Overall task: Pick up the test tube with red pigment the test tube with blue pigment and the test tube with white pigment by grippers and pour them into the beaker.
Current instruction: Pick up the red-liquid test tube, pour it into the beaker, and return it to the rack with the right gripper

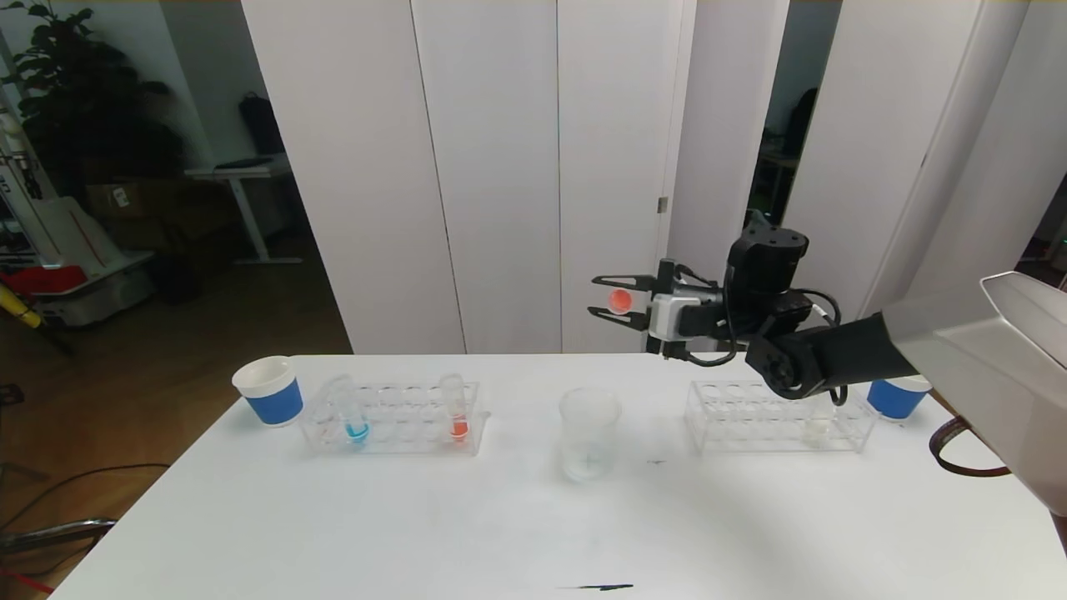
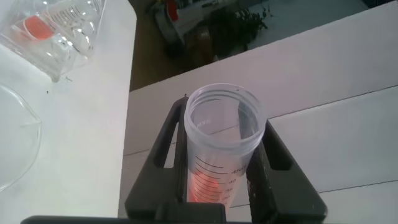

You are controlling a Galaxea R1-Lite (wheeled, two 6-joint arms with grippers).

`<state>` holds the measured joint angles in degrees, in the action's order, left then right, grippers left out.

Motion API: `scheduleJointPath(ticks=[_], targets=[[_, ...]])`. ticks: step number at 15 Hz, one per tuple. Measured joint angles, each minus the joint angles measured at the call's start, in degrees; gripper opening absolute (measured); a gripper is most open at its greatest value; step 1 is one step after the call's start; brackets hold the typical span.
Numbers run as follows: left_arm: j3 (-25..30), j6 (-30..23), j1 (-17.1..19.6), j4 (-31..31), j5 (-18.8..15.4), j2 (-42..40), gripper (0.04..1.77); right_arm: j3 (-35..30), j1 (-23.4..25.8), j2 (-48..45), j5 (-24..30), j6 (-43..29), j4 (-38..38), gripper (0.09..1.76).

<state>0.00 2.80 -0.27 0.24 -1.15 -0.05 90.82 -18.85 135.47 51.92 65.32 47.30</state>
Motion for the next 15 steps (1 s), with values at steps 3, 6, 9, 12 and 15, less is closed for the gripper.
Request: scheduleJointPath(ticks=[3,6,9,12,15], targets=[[0.0,0.0,0.0,0.0,0.0,0.0,1.74,1.0,-0.7,0.9,-0.4,4.2,-0.2,0.59],[0.0,0.0,0.0,0.0,0.0,0.0,1.74,2.1,-1.5,2.0,-0.6,7.4,0.0,0.59],[0.0,0.0,0.0,0.0,0.0,0.0,1.74,2.0,-1.7,3.0,-0.9,12.8,0.0,0.59],[0.0,0.0,0.0,0.0,0.0,0.0,1.74,2.0,-1.6,3.6,-2.8,16.4,0.1,0.59],[0.0,0.0,0.0,0.0,0.0,0.0,1.74,2.2,-1.2,4.2,-2.9,18.7,0.1,0.59]])
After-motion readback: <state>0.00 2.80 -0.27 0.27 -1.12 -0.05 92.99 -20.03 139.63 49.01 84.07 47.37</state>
